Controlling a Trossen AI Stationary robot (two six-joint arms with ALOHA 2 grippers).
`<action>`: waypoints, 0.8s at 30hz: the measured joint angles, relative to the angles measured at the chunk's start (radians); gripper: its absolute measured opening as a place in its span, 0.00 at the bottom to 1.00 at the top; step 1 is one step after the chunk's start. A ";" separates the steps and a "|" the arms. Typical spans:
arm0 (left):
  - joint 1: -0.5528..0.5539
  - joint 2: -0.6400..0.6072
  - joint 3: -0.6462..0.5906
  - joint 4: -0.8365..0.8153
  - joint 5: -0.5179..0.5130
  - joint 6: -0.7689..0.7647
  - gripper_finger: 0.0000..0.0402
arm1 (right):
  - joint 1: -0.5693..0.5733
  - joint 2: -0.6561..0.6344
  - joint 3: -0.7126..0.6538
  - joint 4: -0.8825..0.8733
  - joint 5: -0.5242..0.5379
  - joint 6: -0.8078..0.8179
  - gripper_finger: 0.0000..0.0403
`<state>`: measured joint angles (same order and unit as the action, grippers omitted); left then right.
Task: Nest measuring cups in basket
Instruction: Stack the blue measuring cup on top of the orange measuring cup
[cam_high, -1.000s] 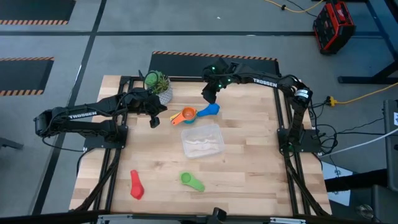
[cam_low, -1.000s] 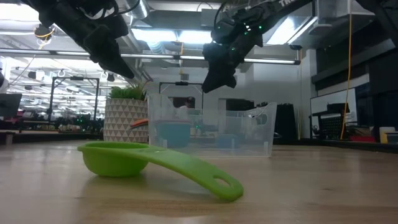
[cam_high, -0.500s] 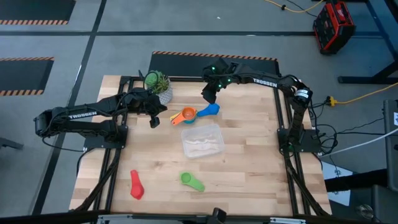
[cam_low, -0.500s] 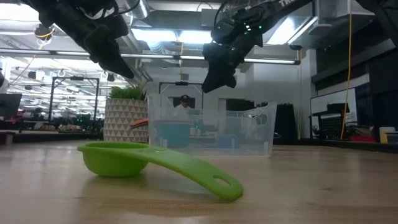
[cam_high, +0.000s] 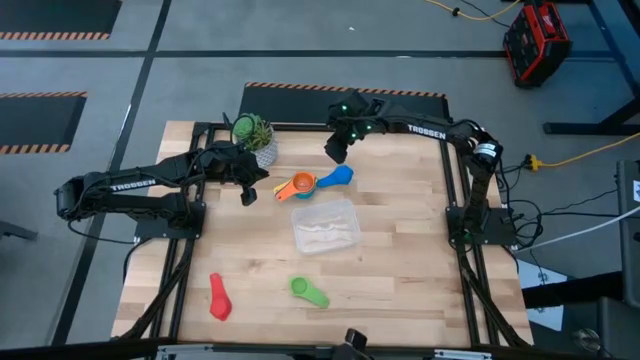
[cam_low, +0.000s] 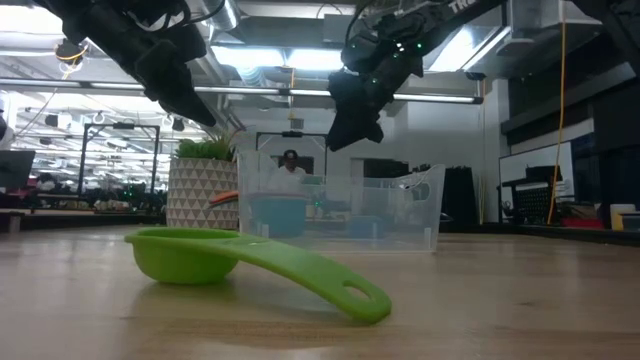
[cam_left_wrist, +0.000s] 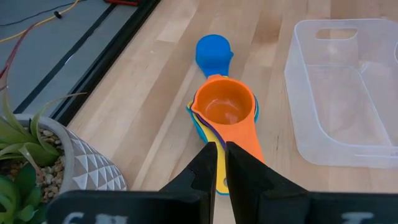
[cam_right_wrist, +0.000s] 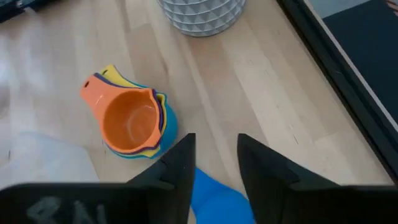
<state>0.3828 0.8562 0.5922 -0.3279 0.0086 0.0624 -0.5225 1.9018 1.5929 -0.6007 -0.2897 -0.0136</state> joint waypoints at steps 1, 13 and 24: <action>0.000 0.000 0.000 0.000 0.000 0.000 0.07 | -0.002 0.000 0.000 -0.002 -0.002 -0.021 0.35; 0.000 0.000 0.000 0.000 0.000 0.000 0.07 | -0.006 0.002 0.000 -0.237 -0.012 -0.300 0.64; 0.000 0.000 0.000 0.000 0.000 0.000 0.07 | -0.004 0.003 -0.090 -0.207 0.096 -0.337 0.64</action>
<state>0.3828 0.8562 0.5922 -0.3279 0.0083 0.0628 -0.5262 1.9045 1.5033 -0.8082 -0.1941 -0.3509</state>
